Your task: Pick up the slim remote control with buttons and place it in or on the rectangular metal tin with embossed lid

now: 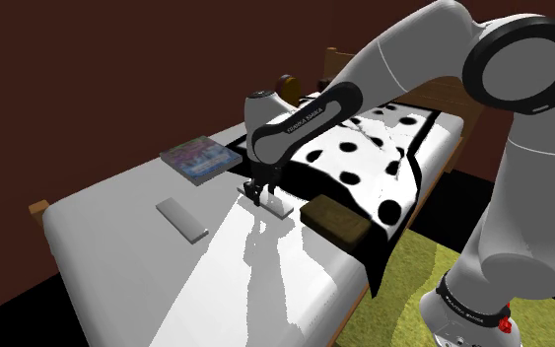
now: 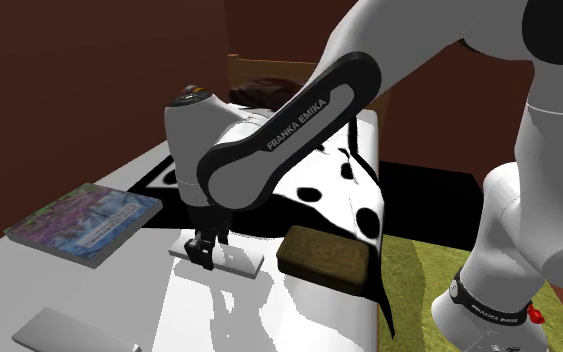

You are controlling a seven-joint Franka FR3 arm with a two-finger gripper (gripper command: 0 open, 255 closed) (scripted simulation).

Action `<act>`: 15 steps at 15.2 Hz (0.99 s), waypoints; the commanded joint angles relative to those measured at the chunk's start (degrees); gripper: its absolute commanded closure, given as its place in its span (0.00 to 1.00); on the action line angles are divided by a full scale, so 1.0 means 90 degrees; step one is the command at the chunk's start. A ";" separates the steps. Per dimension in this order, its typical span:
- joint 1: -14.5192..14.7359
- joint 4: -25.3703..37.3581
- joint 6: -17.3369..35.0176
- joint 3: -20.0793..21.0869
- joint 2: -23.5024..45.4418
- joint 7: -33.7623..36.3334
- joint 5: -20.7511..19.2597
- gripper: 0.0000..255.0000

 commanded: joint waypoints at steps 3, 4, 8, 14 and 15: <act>-0.0006 0.0054 -0.0152 0.0006 -0.0099 -0.0015 0.0025 1.00; -0.0009 0.0086 -0.0229 0.0009 -0.0145 -0.0023 0.0036 1.00; -0.0017 0.0221 -0.0540 0.0018 -0.0323 -0.0050 0.0078 1.00; -0.0027 0.0466 -0.1013 0.0026 -0.0556 -0.0084 0.0130 1.00; -0.0028 0.0511 -0.1093 0.0027 -0.0590 -0.0088 0.0138 1.00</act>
